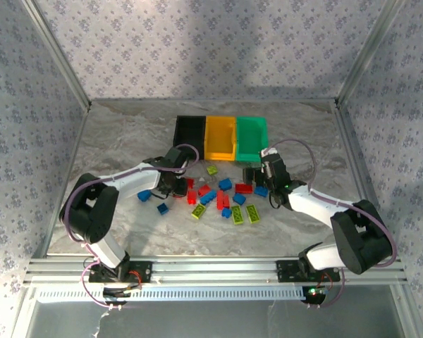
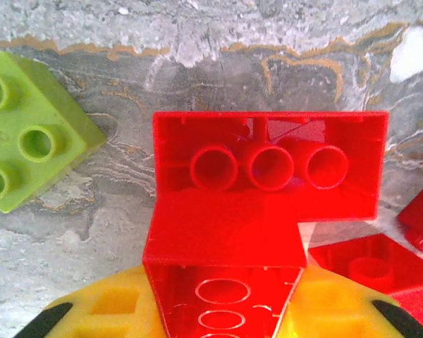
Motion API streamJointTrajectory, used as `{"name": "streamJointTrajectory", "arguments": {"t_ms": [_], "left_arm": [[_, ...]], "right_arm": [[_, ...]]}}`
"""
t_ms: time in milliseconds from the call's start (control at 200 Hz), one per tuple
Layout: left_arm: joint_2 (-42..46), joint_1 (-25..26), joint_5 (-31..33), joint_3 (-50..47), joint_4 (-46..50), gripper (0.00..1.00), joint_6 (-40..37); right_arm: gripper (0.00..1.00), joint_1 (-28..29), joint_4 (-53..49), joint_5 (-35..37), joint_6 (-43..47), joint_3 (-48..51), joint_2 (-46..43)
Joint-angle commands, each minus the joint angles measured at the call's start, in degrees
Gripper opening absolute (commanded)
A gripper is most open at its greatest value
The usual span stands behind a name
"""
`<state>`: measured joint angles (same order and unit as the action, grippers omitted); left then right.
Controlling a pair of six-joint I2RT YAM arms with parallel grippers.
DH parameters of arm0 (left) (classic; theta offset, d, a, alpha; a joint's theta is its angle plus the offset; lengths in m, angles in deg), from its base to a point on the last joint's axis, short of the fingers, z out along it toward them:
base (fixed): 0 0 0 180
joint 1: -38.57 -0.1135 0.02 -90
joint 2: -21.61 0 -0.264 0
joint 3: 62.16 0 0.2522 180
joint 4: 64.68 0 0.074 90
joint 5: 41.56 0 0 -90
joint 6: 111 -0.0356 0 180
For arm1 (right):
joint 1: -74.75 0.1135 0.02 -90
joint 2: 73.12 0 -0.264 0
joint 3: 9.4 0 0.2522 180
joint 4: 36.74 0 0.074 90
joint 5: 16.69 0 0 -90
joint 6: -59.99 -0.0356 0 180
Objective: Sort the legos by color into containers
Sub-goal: Pick up the lego from the center of the table, then place the lego in the container.
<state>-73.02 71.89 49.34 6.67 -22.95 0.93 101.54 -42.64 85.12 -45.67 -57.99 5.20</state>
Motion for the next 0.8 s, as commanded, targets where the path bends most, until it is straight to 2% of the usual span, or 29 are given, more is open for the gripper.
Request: {"name": "streamJointTrajectory", "arguments": {"t_ms": [0, 190, 345, 465, 665, 795], "left_arm": [[2.26, 0.59, 0.19, 1.59, 0.68, 0.28, -0.66], [7.11, 0.64, 1.73, 3.61, 1.67, 0.25, -0.58], [5.98, 0.31, 2.76, 10.26, 3.7, 0.24, -2.97], [0.43, -1.5, 3.5, 19.24, 7.1, 0.24, -5.58], [-13.92, -5.18, 1.13, 38.79, 15.16, 0.24, -7.74], [-24.45, -5.74, 3.45, 52.87, 21.84, 0.25, -9.96]], "right_arm": [[1.0, 0.54, -0.75, 1.86, 0.02, -1.14, -0.1], [1.0, 0.64, -1.31, 2.62, -0.14, -1.73, 0.69], [1.0, 1.17, -1.26, 3.49, -0.47, -1.71, 0.79], [1.0, 1.3, -1.67, 7.51, -2.32, -0.94, -1.62], [1.0, -0.02, -1.82, 7.89, -2.84, -0.53, -1.88], [1.0, -0.33, -1.26, 7.96, -3.06, 0.02, -2.21]]}}
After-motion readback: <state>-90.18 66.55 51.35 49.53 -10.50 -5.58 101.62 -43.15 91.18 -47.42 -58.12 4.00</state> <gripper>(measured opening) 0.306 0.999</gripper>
